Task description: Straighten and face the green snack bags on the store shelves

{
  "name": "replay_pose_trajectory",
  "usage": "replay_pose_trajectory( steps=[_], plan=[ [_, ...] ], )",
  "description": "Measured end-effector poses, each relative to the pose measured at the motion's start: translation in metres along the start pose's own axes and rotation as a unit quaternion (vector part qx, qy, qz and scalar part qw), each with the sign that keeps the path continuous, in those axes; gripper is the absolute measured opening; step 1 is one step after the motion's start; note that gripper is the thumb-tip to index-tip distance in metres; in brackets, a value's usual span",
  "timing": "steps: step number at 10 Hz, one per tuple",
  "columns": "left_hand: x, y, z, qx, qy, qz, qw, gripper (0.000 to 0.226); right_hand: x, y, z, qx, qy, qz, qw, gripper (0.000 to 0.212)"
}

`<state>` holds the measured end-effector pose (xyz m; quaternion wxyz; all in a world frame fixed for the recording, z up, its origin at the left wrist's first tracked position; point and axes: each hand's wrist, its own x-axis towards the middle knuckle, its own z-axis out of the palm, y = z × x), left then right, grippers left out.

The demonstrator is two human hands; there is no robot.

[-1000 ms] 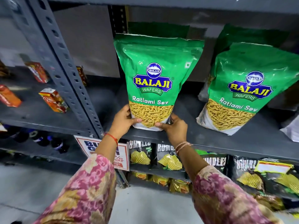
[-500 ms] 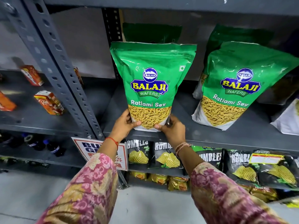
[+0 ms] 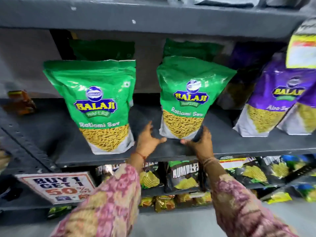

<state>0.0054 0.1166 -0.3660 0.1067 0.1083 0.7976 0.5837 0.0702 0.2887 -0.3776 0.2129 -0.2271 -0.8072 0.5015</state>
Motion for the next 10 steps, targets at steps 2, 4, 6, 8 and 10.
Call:
replay_pose_trajectory(
  steps=[2,4,6,8,10],
  plan=[
    [0.056,0.000,0.014,0.060,-0.097,-0.043,0.993,0.095,0.031,0.001,-0.009,-0.019,-0.085,0.019,0.996,0.064],
    [0.024,0.007,0.030,0.069,-0.046,-0.001,0.997,0.065,0.029,0.010,-0.038,-0.012,-0.120,-0.006,0.993,0.069],
    [-0.002,-0.004,0.048,0.064,-0.025,0.009,0.998,0.056,0.015,0.022,-0.056,-0.011,-0.164,-0.007,0.986,0.063],
    [-0.007,0.000,0.051,0.051,-0.030,-0.005,0.998,0.054,0.013,0.024,-0.056,-0.003,-0.176,-0.007,0.984,0.063],
    [-0.017,0.000,0.049,0.080,-0.056,0.006,0.995,0.062,0.011,0.022,-0.057,0.016,-0.181,-0.005,0.983,0.070]
  ],
)
